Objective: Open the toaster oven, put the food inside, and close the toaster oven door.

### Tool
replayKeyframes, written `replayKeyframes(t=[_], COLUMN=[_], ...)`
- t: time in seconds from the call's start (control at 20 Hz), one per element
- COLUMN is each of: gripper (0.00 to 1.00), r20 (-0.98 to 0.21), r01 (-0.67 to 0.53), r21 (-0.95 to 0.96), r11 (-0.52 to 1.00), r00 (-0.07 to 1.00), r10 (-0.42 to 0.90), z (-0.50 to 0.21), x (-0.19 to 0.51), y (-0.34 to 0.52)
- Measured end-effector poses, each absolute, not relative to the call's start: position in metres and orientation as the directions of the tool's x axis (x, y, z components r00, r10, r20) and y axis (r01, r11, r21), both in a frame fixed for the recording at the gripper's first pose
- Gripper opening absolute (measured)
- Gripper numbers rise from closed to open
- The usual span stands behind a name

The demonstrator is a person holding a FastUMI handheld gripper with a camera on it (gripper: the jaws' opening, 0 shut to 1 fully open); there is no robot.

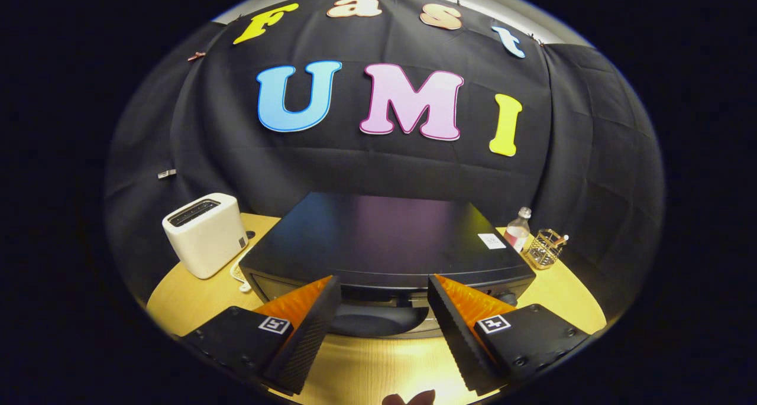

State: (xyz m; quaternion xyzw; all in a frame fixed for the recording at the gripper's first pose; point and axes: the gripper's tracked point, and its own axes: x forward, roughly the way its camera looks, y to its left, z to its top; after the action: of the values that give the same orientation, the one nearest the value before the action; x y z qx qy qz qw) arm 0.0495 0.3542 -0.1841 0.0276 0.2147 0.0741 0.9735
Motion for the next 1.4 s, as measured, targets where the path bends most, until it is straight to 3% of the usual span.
replayKeyframes(t=[0.65, 1.4], gripper=[0.97, 0.97], r20=[-0.433, -0.544], r01=[-0.134, -0.127], r21=[0.135, 0.148], r11=[0.982, 0.981], r00=[0.883, 0.817], r10=[0.180, 0.188], z=[-0.188, -0.219], x=[0.015, -0.058], y=[0.354, 0.349])
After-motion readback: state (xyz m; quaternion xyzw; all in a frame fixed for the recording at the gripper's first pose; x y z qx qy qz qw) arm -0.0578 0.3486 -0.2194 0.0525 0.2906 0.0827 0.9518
